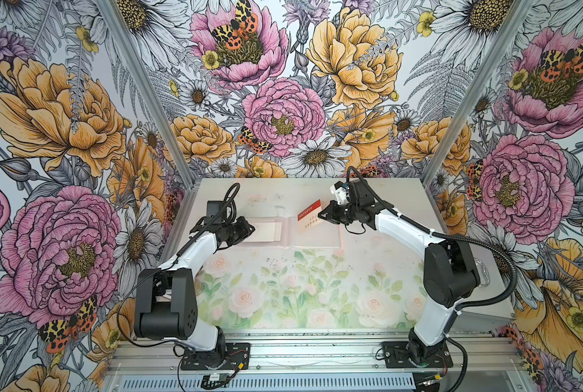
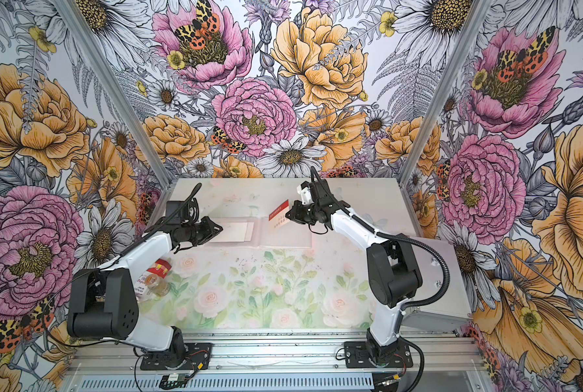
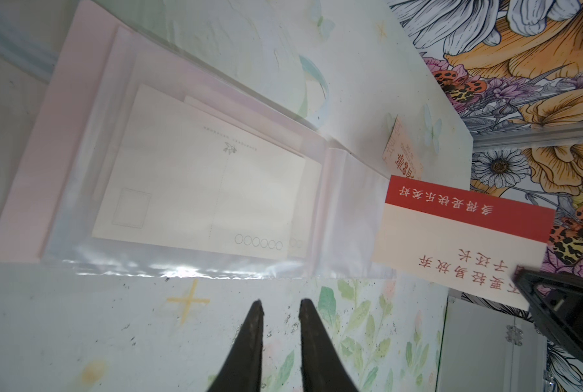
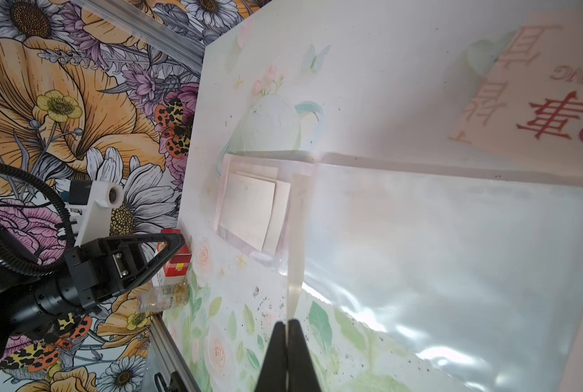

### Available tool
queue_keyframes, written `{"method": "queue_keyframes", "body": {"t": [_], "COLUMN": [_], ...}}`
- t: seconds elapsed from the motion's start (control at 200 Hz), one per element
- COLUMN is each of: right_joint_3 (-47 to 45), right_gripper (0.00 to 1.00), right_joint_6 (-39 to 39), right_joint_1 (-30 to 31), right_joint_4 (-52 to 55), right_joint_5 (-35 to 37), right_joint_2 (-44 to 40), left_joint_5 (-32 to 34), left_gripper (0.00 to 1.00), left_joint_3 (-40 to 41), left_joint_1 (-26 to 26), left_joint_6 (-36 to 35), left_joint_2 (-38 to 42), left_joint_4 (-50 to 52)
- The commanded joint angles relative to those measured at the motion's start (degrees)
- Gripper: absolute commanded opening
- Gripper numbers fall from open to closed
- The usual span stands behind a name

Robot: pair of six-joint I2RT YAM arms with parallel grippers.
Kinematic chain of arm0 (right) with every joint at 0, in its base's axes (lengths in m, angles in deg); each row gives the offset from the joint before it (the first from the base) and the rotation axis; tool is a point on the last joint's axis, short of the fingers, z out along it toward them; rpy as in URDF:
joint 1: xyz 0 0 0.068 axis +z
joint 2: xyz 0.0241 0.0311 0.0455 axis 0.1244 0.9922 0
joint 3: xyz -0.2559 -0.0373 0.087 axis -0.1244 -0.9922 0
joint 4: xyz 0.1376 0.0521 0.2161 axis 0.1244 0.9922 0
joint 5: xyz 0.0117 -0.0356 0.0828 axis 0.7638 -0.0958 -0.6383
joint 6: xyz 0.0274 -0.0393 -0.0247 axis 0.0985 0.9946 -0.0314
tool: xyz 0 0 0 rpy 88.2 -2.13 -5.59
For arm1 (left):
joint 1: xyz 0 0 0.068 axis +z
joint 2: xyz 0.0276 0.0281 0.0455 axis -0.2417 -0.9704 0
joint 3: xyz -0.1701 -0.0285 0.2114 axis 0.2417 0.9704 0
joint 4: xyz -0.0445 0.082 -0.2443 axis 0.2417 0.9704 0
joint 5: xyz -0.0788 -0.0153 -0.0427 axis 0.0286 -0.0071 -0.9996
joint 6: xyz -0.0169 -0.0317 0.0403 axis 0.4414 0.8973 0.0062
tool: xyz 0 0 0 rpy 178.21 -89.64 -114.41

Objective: Place the photos into the photo albums
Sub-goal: Insert the photo into the photo album.

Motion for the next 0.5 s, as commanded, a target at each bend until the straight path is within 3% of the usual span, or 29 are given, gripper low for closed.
{"method": "queue_keyframes", "body": {"t": [0.0,0.49], "right_joint_3": [-0.8,0.5], "right_gripper": [0.00,0.00], "right_joint_6": [-1.3,-5.1], "right_joint_1": [0.8,3.2], "right_joint_4": [-5.2,-10.0], "right_joint_5": [0.8,-2.9], "right_joint_2": [2.0,7.3], "left_joint_5": [-1.5,0.3], "left_gripper": [0.22,0.22], "left_joint_3": [-0.8,0.0], "left_joint_1": [0.8,0.8], "left_joint_6": [-0.5,-0.5], "left_joint_2": [-1.3,-2.9], "left_joint_4": [0.2,-0.7]}}
